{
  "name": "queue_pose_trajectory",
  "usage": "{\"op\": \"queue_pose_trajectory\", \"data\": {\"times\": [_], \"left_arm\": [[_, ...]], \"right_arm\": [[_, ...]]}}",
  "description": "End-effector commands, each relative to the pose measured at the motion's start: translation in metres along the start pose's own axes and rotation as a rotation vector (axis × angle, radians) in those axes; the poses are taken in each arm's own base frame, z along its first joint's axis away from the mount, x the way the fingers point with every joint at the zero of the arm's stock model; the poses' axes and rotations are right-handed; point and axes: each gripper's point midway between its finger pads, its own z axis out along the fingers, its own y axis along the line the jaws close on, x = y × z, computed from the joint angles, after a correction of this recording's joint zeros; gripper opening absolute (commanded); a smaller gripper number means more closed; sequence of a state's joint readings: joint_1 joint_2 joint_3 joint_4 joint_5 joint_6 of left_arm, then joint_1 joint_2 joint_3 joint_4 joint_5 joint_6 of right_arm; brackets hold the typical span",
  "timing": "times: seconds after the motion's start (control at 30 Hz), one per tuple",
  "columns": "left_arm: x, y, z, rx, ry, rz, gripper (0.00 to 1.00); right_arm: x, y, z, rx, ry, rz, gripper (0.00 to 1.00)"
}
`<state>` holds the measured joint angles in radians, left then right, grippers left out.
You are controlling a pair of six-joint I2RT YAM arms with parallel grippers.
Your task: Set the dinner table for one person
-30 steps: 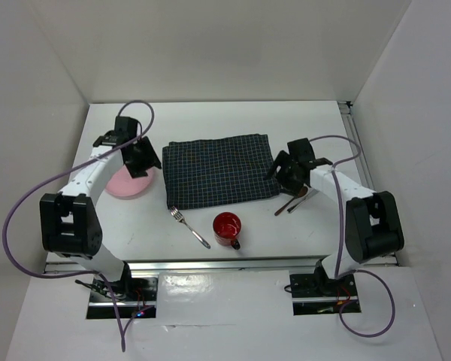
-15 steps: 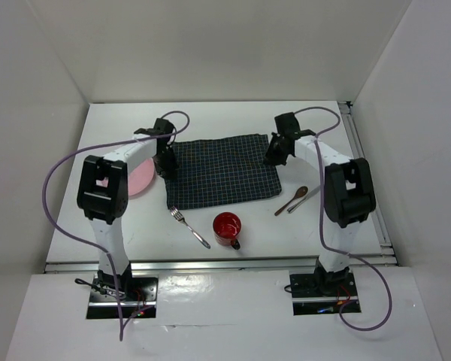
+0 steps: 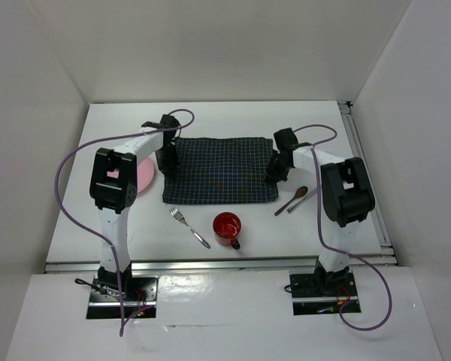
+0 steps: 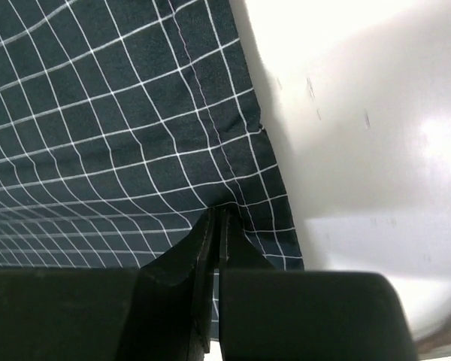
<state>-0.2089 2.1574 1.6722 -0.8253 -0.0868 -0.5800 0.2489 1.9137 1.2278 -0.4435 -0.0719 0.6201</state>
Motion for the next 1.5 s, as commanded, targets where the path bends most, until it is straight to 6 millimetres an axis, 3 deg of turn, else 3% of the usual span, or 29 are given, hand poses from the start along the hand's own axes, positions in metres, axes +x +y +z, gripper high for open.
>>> {"op": "queue_pose_trajectory", "data": {"times": [0.0,0.2,0.37,0.47,0.53,0.57,0.6,0.63,0.67,0.7,0.73,0.77,0.83,0.87,1.0,1.07,1.23,1.47], "left_arm": [[-0.003,0.015,0.012,-0.086,0.002,0.021,0.18],[0.011,0.027,0.01,-0.114,0.005,0.014,0.18],[0.002,0.031,-0.016,-0.116,-0.068,-0.002,0.21],[-0.016,0.032,-0.054,-0.113,-0.156,-0.013,0.27],[-0.03,0.034,-0.09,-0.104,-0.249,-0.029,0.31],[-0.035,0.034,-0.105,-0.095,-0.289,-0.037,0.35],[-0.038,0.036,-0.117,-0.092,-0.322,-0.044,0.38],[-0.044,0.036,-0.142,-0.067,-0.383,-0.065,0.45],[-0.047,0.042,-0.152,-0.061,-0.405,-0.085,0.51],[-0.046,0.049,-0.155,-0.045,-0.403,-0.112,0.57],[-0.049,0.064,-0.158,-0.02,-0.391,-0.18,0.65],[-0.043,0.076,-0.161,-0.008,-0.391,-0.22,0.67],[-0.038,0.098,-0.158,0.002,-0.388,-0.301,0.77],[-0.033,0.117,-0.152,0.017,-0.383,-0.374,0.9],[-0.018,0.147,-0.126,0.052,-0.323,-0.497,0.99],[-0.008,0.157,-0.112,0.082,-0.274,-0.564,1.0],[-0.006,0.173,-0.081,0.096,-0.236,-0.661,1.0],[0.003,0.184,-0.044,0.066,-0.172,-0.737,0.92]], "right_arm": [[0.017,-0.014,-0.004,0.038,0.019,0.01,0.0],[0.029,-0.019,-0.004,0.05,0.039,0.004,0.0],[0.013,-0.009,-0.013,0.046,0.016,-0.027,0.0],[-0.022,0.023,-0.047,-0.015,-0.079,-0.051,0.0],[-0.036,0.039,-0.07,-0.045,-0.129,-0.061,0.0],[-0.051,0.05,-0.093,-0.074,-0.182,-0.073,0.03],[-0.056,0.06,-0.105,-0.101,-0.21,-0.082,0.08],[-0.059,0.064,-0.114,-0.112,-0.224,-0.082,0.15],[-0.062,0.072,-0.129,-0.14,-0.254,-0.101,0.22],[-0.063,0.074,-0.136,-0.147,-0.263,-0.102,0.31],[-0.064,0.075,-0.141,-0.155,-0.273,-0.102,0.54],[-0.063,0.081,-0.15,-0.172,-0.286,-0.111,0.63],[-0.049,0.08,-0.149,-0.187,-0.254,-0.114,0.74],[-0.041,0.081,-0.149,-0.2,-0.248,-0.123,0.81],[-0.02,0.074,-0.146,-0.216,-0.207,-0.144,0.85],[-0.015,0.068,-0.143,-0.205,-0.197,-0.155,0.87],[-0.003,0.056,-0.144,-0.179,-0.18,-0.162,0.88],[0.004,0.047,-0.147,-0.17,-0.183,-0.161,0.88]]}}
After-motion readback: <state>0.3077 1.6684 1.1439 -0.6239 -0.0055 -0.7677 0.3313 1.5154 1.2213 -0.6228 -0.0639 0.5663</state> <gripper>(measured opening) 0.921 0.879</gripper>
